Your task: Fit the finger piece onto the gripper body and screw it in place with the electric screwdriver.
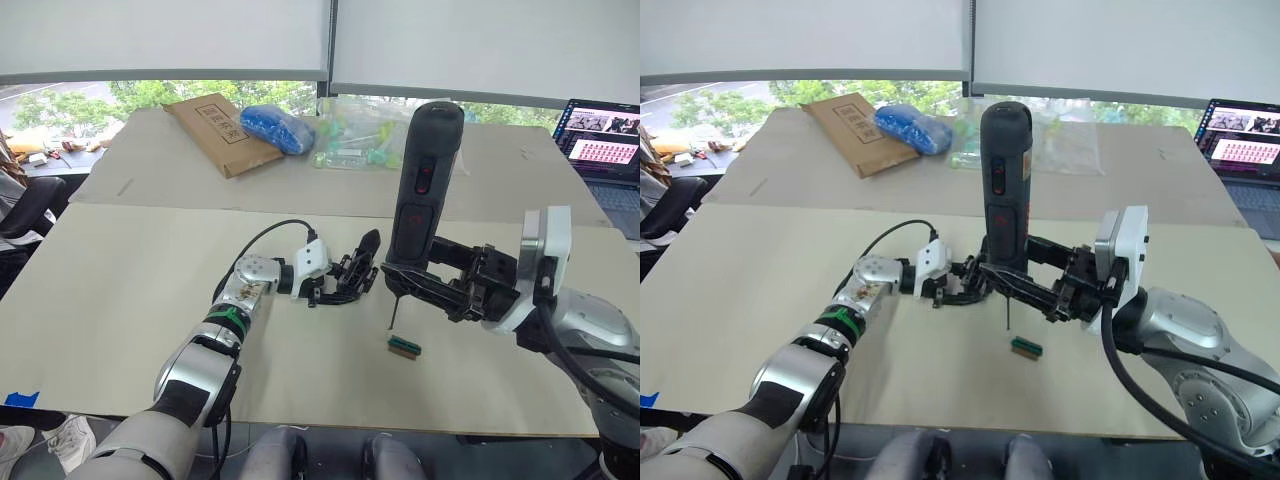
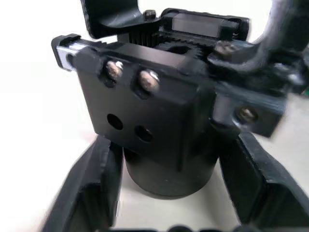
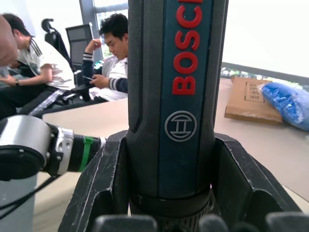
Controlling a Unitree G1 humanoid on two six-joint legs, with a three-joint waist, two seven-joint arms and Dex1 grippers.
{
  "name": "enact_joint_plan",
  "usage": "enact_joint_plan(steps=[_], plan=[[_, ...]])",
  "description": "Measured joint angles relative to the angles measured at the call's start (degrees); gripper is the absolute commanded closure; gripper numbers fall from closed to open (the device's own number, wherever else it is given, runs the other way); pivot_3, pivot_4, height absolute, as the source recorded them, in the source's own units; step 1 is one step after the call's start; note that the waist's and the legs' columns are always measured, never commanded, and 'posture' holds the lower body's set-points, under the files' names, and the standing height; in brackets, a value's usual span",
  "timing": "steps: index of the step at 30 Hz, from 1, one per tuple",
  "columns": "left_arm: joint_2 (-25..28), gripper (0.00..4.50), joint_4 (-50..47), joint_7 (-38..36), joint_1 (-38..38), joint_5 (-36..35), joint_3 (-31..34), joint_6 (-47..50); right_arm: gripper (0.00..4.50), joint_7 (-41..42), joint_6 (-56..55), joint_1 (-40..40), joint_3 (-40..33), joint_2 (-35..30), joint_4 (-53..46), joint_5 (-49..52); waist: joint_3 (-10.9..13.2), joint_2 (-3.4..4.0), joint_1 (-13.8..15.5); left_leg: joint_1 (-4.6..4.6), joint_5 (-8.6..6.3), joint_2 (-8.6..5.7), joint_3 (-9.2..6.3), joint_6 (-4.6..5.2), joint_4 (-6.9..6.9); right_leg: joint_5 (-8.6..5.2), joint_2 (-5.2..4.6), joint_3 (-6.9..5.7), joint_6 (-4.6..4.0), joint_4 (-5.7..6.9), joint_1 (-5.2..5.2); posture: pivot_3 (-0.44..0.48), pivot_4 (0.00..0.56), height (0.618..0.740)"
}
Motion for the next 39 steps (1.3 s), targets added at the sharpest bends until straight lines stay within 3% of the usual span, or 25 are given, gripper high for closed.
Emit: enact_joint_plan(steps=[1,6,13,17,25,28,31,39], plan=[[0.3,0.00,-0.2,-0.2,0.2,0.0,0.3,0.1,2.55,0.4,0.2,-0.4,0.0,-0.1,0.2,0.4,0.0,0.00,-0.2,0.00,0.00,0.00,0.00,0.00,0.00,0.00,0.00,0.00,0.00,0.01,0.00,0.000,0.150,0.740],[2.2,0.00,-9.3,1.4,6.4,-0.8,1.8,0.9,2.55,1.1,1.2,-5.5,0.7,0.0,1.9,2.0,0.0,0.02,-1.1,0.06,0.00,0.06,0.01,-0.01,-0.11,0.01,0.00,0.06,-0.03,0.02,-0.03,0.000,0.150,0.740],[0.6,0.00,-34.3,13.2,23.6,-3.1,3.8,8.1,2.55,3.2,2.6,-14.3,5.6,3.6,7.4,2.4,0.0,0.04,-1.0,0.08,0.00,0.05,0.00,-0.01,-0.12,0.02,-0.06,0.11,-0.03,0.02,0.00,0.000,0.150,0.740],[0.1,0.00,-39.5,17.3,25.7,-2.7,2.8,12.6,2.55,4.6,2.9,-19.4,8.7,6.0,9.9,2.0,0.0,0.04,-0.4,0.07,-0.01,0.03,0.00,0.01,-0.08,0.02,-0.07,0.10,-0.03,0.02,0.01,0.000,0.150,0.740],[0.0,0.00,-40.7,18.8,24.9,-2.2,1.0,16.2,2.55,6.8,2.7,-26.8,13.9,11.6,16.7,-5.1,0.0,0.05,-0.2,0.06,0.00,0.00,0.02,0.00,-0.09,0.02,-0.06,0.02,-0.03,0.04,0.01,0.000,0.150,0.740],[0.0,0.80,-40.7,18.8,24.7,-2.3,0.5,16.3,2.55,7.3,2.7,-27.5,14.0,12.9,17.7,-7.3,0.0,0.05,-0.2,0.06,0.00,-0.01,0.02,0.00,-0.09,0.03,-0.07,0.01,-0.02,0.03,0.01,0.000,0.150,0.740],[0.2,2.23,-40.7,18.8,24.6,-2.3,0.3,16.5,2.55,7.8,1.8,-29.0,14.7,14.4,19.2,-10.2,0.0,0.06,-0.3,0.07,0.01,0.00,0.03,-0.02,-0.10,0.03,-0.05,0.00,-0.02,0.04,0.00,0.000,0.150,0.740],[0.3,2.23,-40.7,18.5,24.6,-2.4,0.3,16.7,2.55,8.9,0.6,-30.2,15.7,15.8,21.1,-15.2,0.0,0.06,-0.3,0.07,0.01,-0.01,0.03,-0.03,-0.10,0.03,-0.05,-0.02,-0.01,0.03,0.00,0.000,0.150,0.740]])
